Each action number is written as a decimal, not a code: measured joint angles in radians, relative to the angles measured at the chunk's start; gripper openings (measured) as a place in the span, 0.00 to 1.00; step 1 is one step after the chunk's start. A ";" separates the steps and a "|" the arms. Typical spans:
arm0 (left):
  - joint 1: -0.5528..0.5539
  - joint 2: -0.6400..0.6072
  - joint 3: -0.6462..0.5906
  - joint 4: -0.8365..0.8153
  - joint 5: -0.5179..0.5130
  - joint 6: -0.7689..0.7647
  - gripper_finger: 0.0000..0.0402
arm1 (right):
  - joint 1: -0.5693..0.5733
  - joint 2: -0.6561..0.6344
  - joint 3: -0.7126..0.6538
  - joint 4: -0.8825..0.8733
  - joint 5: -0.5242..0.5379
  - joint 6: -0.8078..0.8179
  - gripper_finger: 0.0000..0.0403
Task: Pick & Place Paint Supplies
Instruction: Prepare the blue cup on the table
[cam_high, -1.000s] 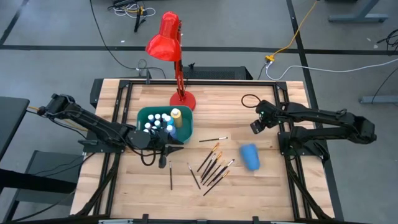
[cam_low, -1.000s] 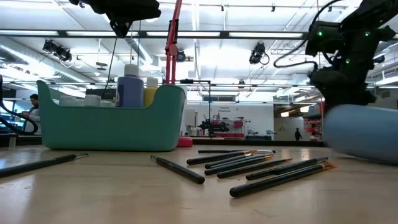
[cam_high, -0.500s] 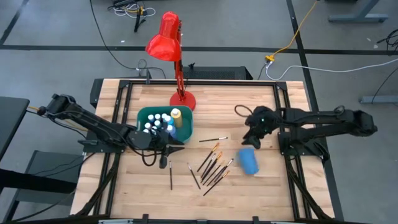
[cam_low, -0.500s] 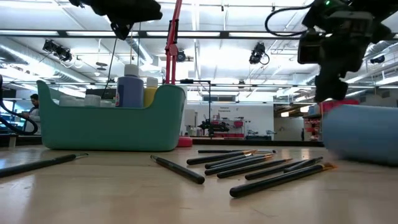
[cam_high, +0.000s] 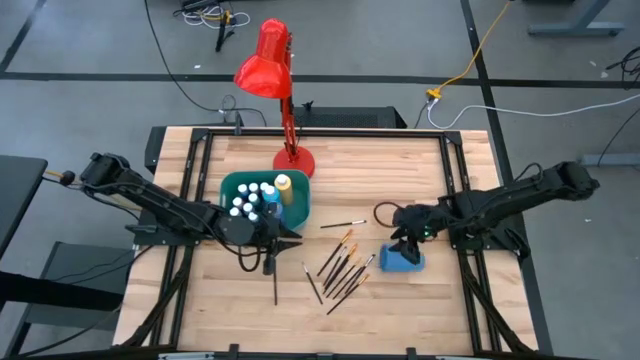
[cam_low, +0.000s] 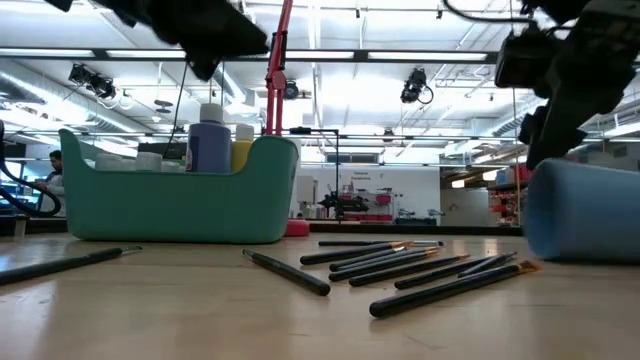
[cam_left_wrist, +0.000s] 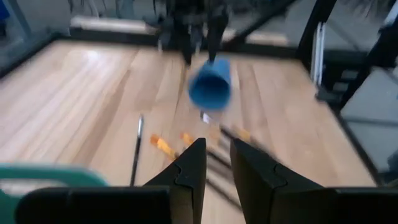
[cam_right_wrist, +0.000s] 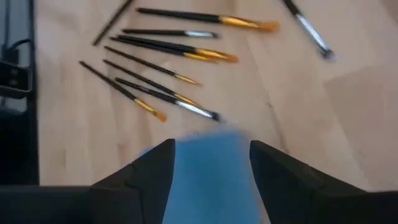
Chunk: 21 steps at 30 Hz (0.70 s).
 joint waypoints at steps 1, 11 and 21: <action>0.000 0.000 -0.004 -0.003 0.001 -0.004 0.20 | 0.016 0.004 0.000 0.012 0.019 -0.018 0.55; 0.000 -0.002 -0.001 0.031 0.001 -0.041 0.20 | 0.124 0.120 0.000 0.090 0.192 -0.084 0.55; -0.001 -0.002 -0.001 0.034 0.001 -0.050 0.20 | 0.136 0.156 0.001 0.109 0.235 -0.094 0.55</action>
